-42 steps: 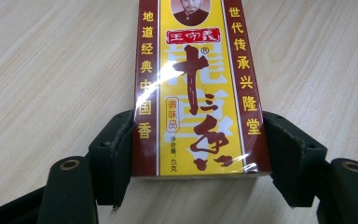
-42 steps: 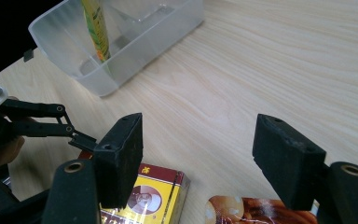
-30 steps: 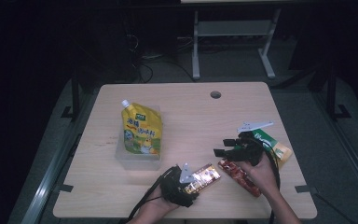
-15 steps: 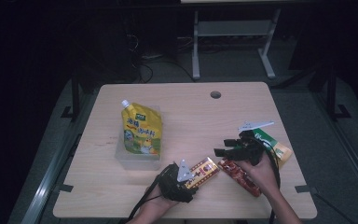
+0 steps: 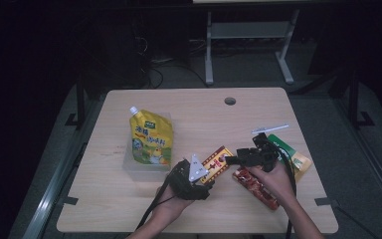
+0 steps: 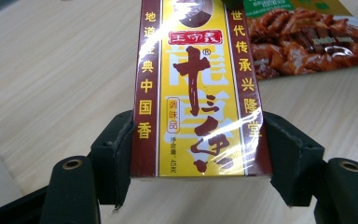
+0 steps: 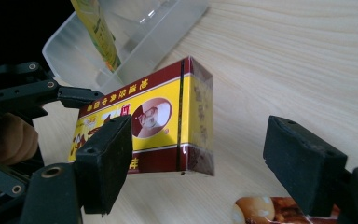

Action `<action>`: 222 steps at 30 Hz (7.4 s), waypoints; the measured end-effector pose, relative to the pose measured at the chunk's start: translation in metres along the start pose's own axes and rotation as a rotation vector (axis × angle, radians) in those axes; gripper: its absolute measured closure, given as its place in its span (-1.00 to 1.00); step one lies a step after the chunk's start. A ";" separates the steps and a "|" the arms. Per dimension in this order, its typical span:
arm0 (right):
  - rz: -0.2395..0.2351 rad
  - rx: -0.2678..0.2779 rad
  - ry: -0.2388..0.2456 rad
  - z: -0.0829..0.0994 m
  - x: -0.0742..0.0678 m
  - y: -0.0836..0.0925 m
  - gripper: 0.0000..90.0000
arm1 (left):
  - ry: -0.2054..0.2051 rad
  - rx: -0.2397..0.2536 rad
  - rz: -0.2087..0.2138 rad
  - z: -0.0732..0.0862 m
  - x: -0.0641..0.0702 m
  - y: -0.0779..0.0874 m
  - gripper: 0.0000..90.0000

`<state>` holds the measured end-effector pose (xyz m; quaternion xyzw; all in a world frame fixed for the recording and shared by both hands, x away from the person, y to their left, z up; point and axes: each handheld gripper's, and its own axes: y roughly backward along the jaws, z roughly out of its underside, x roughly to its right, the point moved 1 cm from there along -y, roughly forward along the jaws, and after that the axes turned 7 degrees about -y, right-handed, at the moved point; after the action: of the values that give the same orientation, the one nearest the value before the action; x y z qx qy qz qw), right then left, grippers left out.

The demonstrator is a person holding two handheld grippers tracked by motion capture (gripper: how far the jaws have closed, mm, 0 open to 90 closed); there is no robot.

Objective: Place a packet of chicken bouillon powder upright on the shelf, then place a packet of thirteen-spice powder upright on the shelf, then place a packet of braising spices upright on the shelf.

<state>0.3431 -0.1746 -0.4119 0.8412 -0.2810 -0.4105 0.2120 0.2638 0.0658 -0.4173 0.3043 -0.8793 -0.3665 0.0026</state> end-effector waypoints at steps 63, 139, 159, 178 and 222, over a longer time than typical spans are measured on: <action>-0.043 -0.019 0.165 -0.028 -0.038 0.003 0.50 | 0.015 -0.001 0.108 0.018 0.009 -0.004 -0.42; -0.205 -0.125 0.705 -0.111 -0.190 -0.085 0.49 | -0.036 0.096 0.241 0.041 0.025 -0.001 -0.48; -0.207 -0.110 0.714 -0.118 -0.193 -0.093 0.49 | -0.057 0.092 0.241 0.042 0.023 0.001 -0.49; -0.205 -0.119 0.711 -0.120 -0.194 -0.102 0.49 | -0.044 0.113 0.245 0.042 0.025 0.001 -0.50; -0.182 -0.263 0.724 -0.088 -0.172 -0.151 0.47 | -0.052 0.107 0.245 0.041 0.024 0.002 -0.50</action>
<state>0.3725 0.0611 -0.3514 0.9186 -0.0573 -0.1369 0.3661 0.2341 0.0805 -0.4516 0.1848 -0.9279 -0.3236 0.0080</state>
